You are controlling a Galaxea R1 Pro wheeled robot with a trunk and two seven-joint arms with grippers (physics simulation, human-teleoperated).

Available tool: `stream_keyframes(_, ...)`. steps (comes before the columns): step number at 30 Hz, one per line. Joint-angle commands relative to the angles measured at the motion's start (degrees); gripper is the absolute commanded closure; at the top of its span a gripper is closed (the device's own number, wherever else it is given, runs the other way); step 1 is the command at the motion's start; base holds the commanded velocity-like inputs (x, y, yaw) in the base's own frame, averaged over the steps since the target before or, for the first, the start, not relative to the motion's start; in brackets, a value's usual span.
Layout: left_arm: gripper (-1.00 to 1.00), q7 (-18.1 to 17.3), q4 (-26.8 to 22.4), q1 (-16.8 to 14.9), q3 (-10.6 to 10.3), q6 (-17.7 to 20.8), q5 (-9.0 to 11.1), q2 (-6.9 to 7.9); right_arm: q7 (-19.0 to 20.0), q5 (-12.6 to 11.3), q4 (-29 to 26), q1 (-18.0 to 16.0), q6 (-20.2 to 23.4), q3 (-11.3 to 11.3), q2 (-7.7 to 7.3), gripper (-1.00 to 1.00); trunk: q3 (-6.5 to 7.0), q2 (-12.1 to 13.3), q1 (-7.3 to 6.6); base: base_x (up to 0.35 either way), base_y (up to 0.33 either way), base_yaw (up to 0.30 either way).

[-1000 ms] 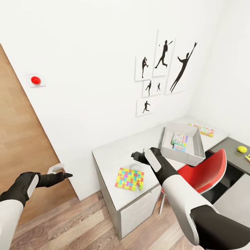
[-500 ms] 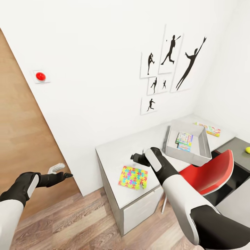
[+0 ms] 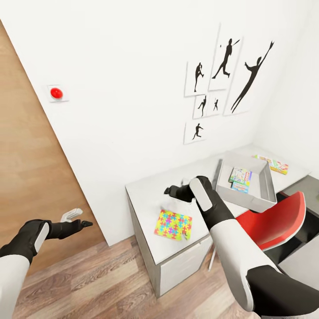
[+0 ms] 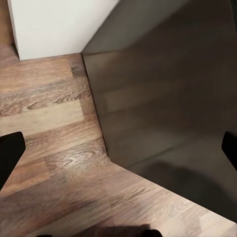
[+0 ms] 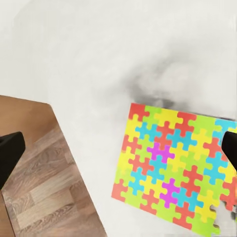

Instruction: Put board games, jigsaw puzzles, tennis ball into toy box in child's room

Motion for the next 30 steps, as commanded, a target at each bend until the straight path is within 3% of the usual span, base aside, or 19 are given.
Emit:
stream_keyframes(1,-1.0,0.0,0.0,-0.1,0.2,0.5,0.3,-0.02,-0.6,-0.6,-0.9,0.0,0.3,-0.5,0.0,-1.0,-0.14,-0.1,0.04,0.0,0.0,0.02)
stream_keyframes(8,-1.0,0.0,0.0,0.0,0.2,0.5,0.3,-0.06,-0.6,-0.9,-8.2,-0.1,3.1,-5.8,0.0,-1.0,-0.42,-0.1,0.04,0.0,0.0,-0.005)
stream_keyframes(11,-1.0,0.0,0.0,0.0,0.2,0.5,0.3,-0.04,-0.8,-0.9,-9.2,-0.2,3.6,-6.7,0.0,-1.0,-0.65,-0.1,0.04,0.0,0.0,-0.094)
stream_keyframes(24,-1.0,0.0,0.0,0.0,0.2,0.6,0.3,0.12,-1.0,-0.8,-9.3,-0.1,3.9,-7.5,0.0,-1.0,-1.17,-0.1,0.04,0.0,0.0,-0.073)
stream_keyframes(30,-1.0,-0.1,0.0,-0.1,0.2,0.6,0.3,0.23,-1.9,-0.7,-4.7,-0.5,4.0,-8.8,0.0,-1.0,-1.18,-0.1,0.04,0.0,0.0,-0.004)
